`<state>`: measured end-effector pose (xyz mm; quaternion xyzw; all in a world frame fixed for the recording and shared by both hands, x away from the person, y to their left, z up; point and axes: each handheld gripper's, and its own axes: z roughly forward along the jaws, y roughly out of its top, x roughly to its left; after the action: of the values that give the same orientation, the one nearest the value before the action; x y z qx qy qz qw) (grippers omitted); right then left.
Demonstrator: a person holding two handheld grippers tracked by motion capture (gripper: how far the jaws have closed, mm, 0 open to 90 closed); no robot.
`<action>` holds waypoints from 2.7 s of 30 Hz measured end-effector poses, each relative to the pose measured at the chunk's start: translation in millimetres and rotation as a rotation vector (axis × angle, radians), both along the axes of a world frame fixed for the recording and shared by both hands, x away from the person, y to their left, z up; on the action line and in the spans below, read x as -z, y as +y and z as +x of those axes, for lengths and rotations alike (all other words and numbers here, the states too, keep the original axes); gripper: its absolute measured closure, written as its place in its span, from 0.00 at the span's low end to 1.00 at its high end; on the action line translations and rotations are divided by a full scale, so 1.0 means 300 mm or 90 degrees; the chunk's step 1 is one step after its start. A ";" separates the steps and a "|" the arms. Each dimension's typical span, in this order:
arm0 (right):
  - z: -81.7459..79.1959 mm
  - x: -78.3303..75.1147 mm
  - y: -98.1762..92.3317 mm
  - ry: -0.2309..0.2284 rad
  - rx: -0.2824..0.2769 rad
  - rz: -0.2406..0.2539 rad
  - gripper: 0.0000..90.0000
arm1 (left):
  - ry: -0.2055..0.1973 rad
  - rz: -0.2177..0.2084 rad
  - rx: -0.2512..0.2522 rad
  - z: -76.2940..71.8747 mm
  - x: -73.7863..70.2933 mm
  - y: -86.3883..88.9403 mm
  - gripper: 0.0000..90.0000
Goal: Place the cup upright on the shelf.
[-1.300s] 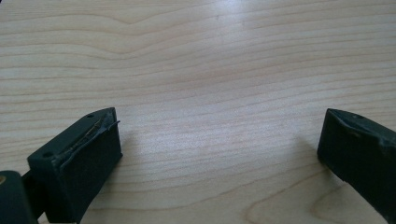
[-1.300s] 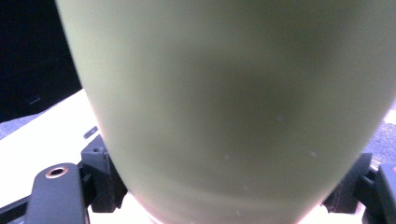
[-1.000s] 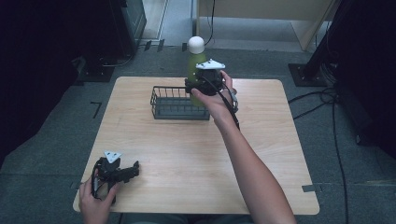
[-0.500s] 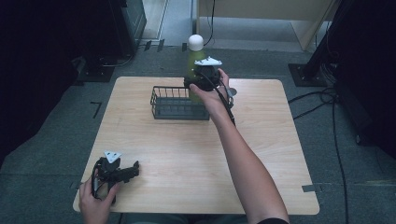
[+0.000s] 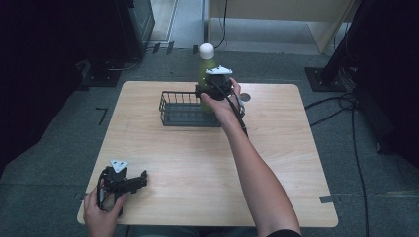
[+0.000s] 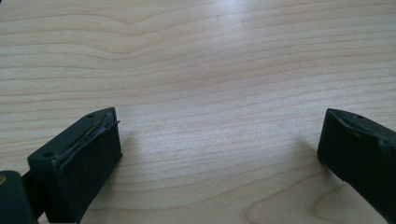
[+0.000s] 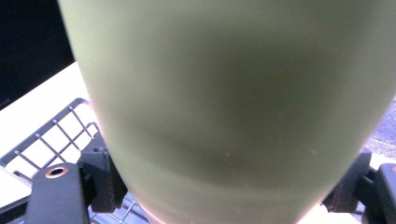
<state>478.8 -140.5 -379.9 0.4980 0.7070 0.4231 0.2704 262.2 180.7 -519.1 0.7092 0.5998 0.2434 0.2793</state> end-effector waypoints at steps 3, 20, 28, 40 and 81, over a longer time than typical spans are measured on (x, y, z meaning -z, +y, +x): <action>0.002 0.014 -0.001 0.002 -0.001 -0.003 0.22 | 0.000 0.000 0.000 0.000 0.000 0.000 0.00; -0.005 0.064 -0.010 0.009 0.001 0.022 0.22 | 0.000 0.000 0.000 0.000 0.000 0.000 0.00; -0.011 0.064 -0.016 0.016 -0.010 0.026 0.20 | 0.000 0.000 0.000 0.000 0.000 0.000 0.00; -0.019 0.062 -0.040 0.041 -0.022 0.051 0.14 | 0.000 0.000 0.000 0.000 0.000 0.000 0.00; -0.265 0.073 -0.223 0.015 -0.039 0.051 0.09 | 0.000 0.001 0.000 0.000 0.000 0.000 0.00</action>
<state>399.2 -207.4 -401.6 0.4913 0.7076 0.4534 0.2288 262.2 180.8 -519.0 0.7094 0.5997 0.2436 0.2789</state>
